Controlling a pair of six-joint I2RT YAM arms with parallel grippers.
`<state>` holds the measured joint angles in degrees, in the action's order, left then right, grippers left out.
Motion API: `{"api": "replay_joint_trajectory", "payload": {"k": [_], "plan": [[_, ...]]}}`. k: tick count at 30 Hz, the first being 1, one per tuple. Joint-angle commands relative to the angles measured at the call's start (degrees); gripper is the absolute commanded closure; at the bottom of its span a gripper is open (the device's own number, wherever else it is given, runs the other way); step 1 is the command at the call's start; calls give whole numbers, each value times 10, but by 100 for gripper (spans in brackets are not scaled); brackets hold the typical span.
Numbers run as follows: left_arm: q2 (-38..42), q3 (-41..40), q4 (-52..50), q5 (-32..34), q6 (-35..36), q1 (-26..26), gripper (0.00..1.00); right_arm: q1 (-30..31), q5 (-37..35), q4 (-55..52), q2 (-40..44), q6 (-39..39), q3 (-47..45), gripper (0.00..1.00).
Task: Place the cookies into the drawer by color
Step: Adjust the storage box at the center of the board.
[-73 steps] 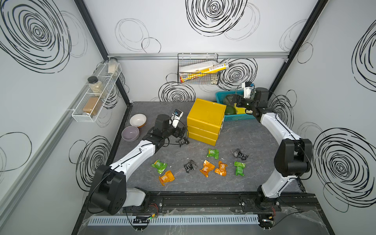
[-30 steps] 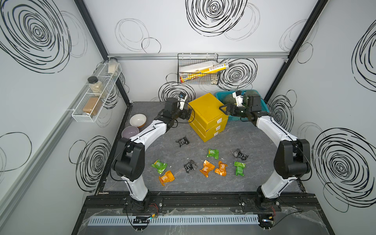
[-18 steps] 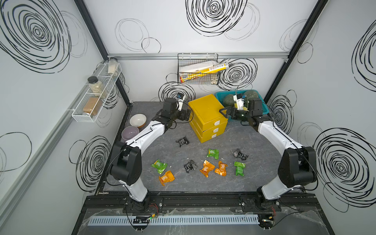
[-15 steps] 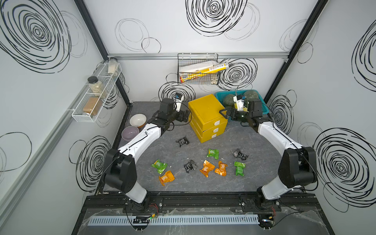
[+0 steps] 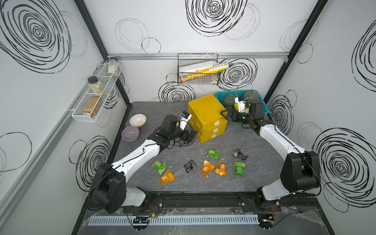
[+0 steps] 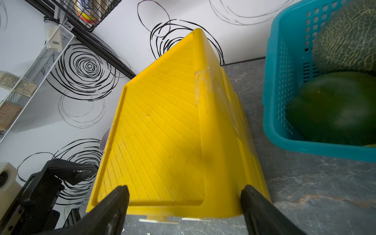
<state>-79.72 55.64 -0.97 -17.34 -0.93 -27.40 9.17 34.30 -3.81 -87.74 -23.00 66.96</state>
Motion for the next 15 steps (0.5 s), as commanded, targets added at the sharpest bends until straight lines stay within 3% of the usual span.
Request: {"api": "replay_joint_trajectory", "payload": {"k": [1,12,15], "plan": [[-21,7,42,-25,-17,-14,1,8,4,18,26,-10,-15,9],[-92,88,19,1,-53,-16,6,15,2,0,11,0,14,10],[-114,122,2,1,-54,-7,16,15,-1,1,12,1,9,10]]}}
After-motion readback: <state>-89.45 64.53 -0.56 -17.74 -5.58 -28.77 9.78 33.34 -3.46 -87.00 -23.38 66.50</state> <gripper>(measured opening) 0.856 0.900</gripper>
